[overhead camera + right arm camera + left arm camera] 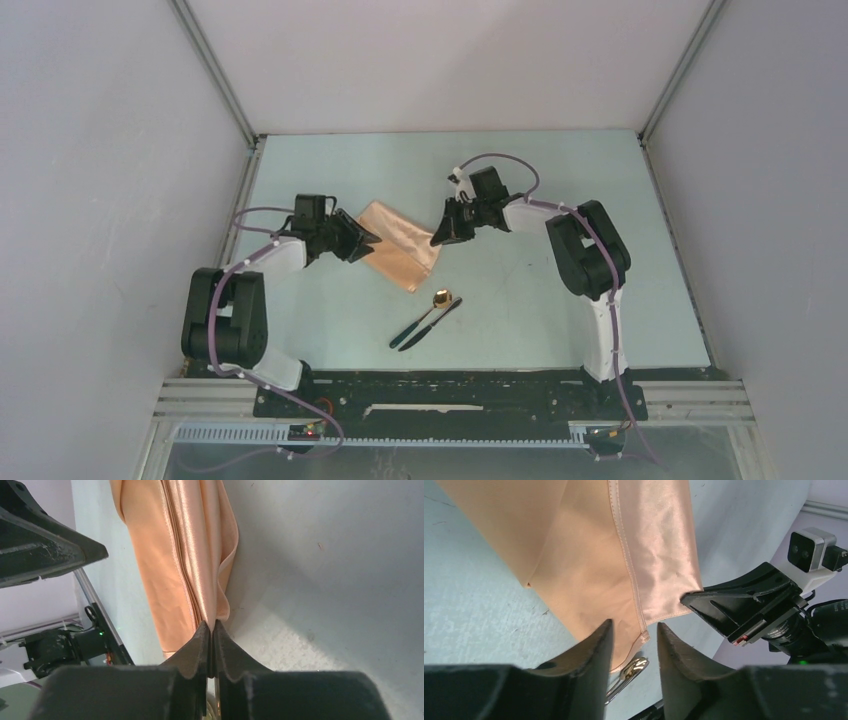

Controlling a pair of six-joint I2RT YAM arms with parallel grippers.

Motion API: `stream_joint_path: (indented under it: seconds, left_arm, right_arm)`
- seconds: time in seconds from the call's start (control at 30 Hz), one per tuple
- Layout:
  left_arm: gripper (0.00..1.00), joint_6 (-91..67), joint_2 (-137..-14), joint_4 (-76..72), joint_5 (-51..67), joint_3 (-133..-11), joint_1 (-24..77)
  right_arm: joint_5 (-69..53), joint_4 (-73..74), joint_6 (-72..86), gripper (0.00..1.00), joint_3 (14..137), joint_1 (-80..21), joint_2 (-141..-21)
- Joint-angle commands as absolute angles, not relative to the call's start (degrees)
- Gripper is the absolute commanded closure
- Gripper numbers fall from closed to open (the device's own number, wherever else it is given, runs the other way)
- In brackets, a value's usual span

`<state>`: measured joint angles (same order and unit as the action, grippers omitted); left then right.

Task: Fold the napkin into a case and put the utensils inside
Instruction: Pick up the 2/3-rectangle-folded napkin at the center of the board, then fold the 2/3-rectangle-folded napkin at the center of the board.

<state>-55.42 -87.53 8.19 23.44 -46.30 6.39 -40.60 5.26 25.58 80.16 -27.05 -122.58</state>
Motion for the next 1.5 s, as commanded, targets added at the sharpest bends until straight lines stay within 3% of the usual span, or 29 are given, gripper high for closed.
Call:
stream_joint_path:
  seconds: [0.0,0.1,0.37,0.97,1.13,1.33,1.47]
  left_arm:
    - [0.64,-58.29,-86.83,6.68,22.76,-45.72,6.36]
    - [0.72,-59.12,-89.81,4.97,22.75,-45.95,6.08]
    - [0.84,-58.16,-96.32,4.13,21.94,-48.31,4.47]
    - [0.96,-57.48,-99.1,0.72,19.78,-45.64,3.8]
    - [0.95,-57.01,-97.62,0.53,20.03,-45.12,3.69]
    - [0.75,-53.12,-88.52,5.77,18.43,-43.71,3.19]
    - [0.76,-52.01,-82.82,8.06,18.62,-40.64,1.55]
  right_arm:
    - [-38.63,4.56,20.66,0.93,82.21,-28.99,-118.45]
    - [-35.96,7.08,16.84,1.0,82.88,-30.76,-117.12]
    - [-31.81,10.34,10.21,1.0,82.63,-35.77,-114.1]
    - [-41.74,6.42,14.98,1.0,86.31,-44.85,-119.26]
    - [-42.95,2.88,20.05,1.0,86.76,-45.13,-121.89]
    - [-42.0,3.16,20.65,1.0,87.05,-44.73,-122.73]
    - [-41.38,4.77,19.57,1.0,87.29,-44.82,-122.56]
